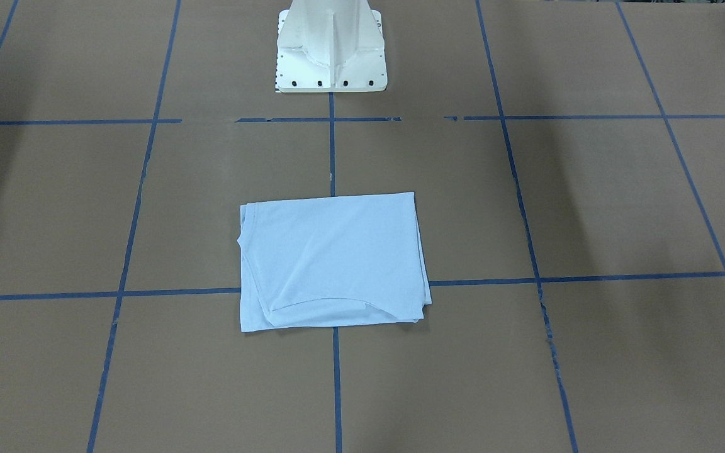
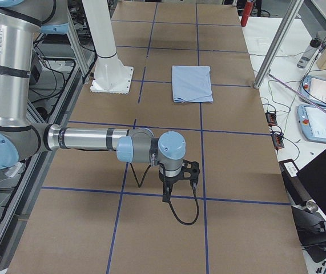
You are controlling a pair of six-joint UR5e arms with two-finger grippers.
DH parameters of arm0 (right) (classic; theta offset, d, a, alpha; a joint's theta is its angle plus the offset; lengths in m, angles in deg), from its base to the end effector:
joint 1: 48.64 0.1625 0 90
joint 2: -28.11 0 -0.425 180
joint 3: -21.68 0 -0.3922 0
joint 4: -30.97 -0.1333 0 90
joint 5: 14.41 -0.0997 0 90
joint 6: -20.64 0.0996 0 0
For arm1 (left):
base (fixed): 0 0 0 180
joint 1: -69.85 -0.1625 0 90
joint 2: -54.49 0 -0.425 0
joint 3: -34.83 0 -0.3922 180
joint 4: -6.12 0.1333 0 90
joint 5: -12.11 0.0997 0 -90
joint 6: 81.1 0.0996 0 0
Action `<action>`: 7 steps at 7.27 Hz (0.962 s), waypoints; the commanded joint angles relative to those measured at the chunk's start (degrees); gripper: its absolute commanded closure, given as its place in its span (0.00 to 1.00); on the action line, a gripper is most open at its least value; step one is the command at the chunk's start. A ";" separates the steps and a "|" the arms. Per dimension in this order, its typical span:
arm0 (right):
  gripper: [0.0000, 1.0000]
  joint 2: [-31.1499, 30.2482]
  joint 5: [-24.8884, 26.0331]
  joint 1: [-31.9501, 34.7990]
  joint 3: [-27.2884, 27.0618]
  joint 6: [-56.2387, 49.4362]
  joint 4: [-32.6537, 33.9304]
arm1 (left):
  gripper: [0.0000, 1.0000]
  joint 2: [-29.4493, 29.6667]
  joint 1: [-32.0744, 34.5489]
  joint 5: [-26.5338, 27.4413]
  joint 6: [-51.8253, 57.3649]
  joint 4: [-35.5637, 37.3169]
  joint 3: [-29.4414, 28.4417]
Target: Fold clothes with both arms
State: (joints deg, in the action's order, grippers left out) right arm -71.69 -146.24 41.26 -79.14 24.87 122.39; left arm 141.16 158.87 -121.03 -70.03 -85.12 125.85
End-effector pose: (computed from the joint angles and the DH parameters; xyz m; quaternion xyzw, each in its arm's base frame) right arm 0.0661 -0.4191 0.6492 -0.0167 -0.3566 0.0349 0.9335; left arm -0.0572 -0.4666 0.6771 0.0237 0.3670 0.0942 0.9252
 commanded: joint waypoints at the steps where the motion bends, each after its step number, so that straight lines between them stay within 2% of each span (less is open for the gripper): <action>1: 0.00 0.13 0.08 0.01 -0.08 0.16 -0.19 | 0.00 0.25 0.28 -0.27 -0.26 2.64 3.25; 7: 0.00 -0.31 0.00 -0.16 -0.17 -0.02 -0.45 | 0.00 0.08 0.02 0.69 -0.18 -1.22 4.34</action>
State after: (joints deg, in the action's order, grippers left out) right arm -72.01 -145.91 41.14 -79.20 24.86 121.94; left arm 141.57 158.93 -120.90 -70.20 -85.76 130.14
